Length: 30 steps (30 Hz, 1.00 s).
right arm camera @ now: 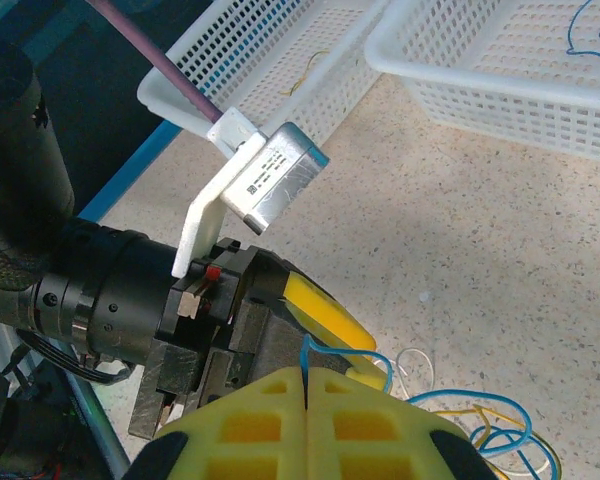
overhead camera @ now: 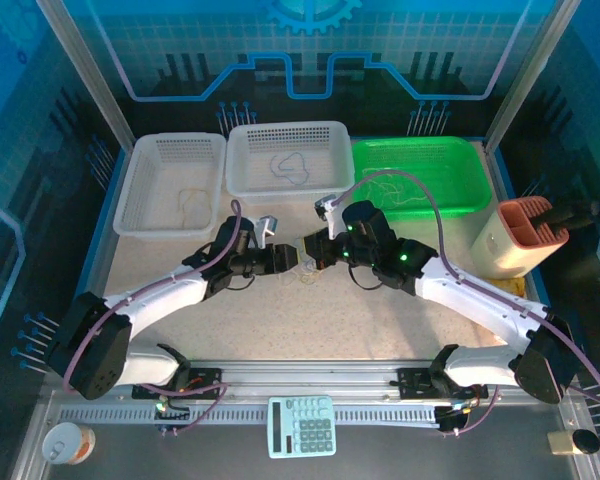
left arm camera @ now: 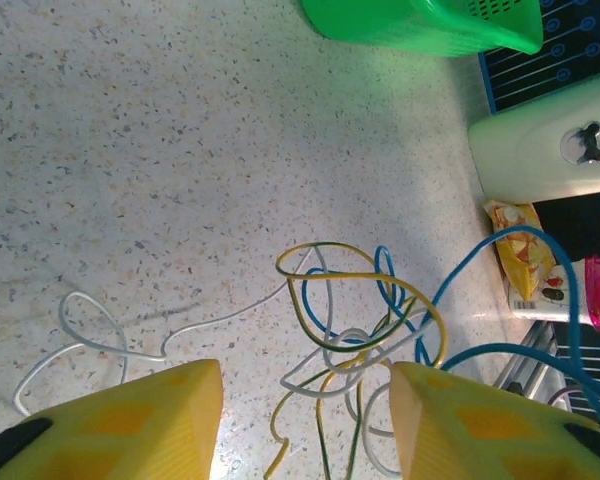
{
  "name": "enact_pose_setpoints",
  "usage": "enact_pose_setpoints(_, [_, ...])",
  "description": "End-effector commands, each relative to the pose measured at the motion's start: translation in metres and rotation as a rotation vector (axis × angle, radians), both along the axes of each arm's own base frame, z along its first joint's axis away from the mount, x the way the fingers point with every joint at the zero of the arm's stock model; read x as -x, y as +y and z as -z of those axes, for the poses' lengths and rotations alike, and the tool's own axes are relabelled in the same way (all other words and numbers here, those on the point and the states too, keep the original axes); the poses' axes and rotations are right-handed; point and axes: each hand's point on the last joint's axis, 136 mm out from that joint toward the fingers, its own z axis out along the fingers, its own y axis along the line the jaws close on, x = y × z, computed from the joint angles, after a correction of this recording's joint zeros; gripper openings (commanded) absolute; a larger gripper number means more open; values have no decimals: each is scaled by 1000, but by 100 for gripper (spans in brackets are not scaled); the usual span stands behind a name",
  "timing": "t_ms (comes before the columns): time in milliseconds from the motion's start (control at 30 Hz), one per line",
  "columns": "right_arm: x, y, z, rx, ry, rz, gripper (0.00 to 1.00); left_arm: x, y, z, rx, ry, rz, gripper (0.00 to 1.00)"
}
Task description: Untangle the cables
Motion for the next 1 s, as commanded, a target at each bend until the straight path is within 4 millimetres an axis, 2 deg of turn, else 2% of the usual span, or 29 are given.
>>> enact_pose_setpoints(0, [0, -4, -9, -34, -10, 9, 0, -5, -2, -21, 26, -76, -14, 51])
enact_pose_setpoints(200, [0, -4, -8, -34, -8, 8, 0, 0, 4, -25, 30, -96, -35, 57])
enact_pose_setpoints(367, [1, -3, -13, -50, -8, 0, 0, 1, 2, -22, 40, -91, -27, 55])
enact_pose_setpoints(533, [3, -1, -16, -64, -5, -8, 0, -4, -3, -18, 59, -90, -23, 46])
enact_pose_setpoints(633, [4, -2, -16, -66, -2, -6, 0, -7, -7, -16, 75, -93, -17, 35])
enact_pose_setpoints(800, [4, -5, -13, -72, 2, 4, 0, -13, -13, -13, 99, -96, -11, 31])
enact_pose_setpoints(967, [2, -12, -5, -61, 14, 24, 0, -16, -17, -15, 116, -100, -10, 11])
